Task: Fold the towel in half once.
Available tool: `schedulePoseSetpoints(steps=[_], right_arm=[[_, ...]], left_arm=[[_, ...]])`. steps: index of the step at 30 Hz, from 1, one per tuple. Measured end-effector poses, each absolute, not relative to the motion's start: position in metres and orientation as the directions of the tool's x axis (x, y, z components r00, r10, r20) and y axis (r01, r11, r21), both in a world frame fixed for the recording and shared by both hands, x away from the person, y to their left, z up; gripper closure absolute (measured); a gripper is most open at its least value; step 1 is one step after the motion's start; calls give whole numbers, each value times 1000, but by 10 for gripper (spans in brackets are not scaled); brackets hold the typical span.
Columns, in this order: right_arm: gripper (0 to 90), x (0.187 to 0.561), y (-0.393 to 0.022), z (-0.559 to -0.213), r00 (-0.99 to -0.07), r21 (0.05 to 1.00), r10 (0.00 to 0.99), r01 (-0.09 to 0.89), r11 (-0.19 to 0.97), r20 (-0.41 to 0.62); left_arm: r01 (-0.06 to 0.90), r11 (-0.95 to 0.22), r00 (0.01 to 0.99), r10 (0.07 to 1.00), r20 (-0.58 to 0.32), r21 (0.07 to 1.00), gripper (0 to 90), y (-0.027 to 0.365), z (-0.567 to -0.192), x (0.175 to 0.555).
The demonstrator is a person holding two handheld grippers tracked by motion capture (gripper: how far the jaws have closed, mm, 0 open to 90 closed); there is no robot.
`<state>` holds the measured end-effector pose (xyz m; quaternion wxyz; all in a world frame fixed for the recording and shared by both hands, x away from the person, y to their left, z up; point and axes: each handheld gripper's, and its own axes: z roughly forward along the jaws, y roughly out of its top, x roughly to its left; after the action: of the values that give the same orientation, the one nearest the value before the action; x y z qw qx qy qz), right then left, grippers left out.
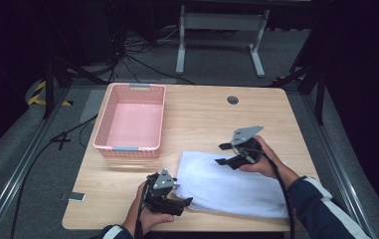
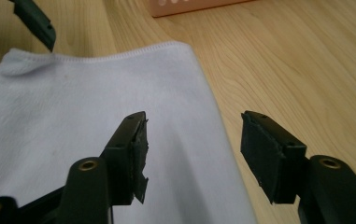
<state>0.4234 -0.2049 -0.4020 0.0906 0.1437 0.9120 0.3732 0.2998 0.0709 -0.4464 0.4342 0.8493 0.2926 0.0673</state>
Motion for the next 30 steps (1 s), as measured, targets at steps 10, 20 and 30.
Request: schedulePoseSetpoints(steps=[10, 20, 30], right_arm=[[417, 452, -131, -431, -952, 647, 304, 213, 732, -31], [361, 471, -109, -447, -952, 609, 305, 258, 750, 28], [316, 475, -109, -453, -956, 600, 289, 263, 755, 57]], left_arm=[[354, -613, 895, 441, -66, 707, 517, 67, -454, 292], [459, -548, 828, 549, -113, 699, 290, 84, -456, 283], [493, -499, 806, 570, -158, 713, 157, 65, -460, 291]])
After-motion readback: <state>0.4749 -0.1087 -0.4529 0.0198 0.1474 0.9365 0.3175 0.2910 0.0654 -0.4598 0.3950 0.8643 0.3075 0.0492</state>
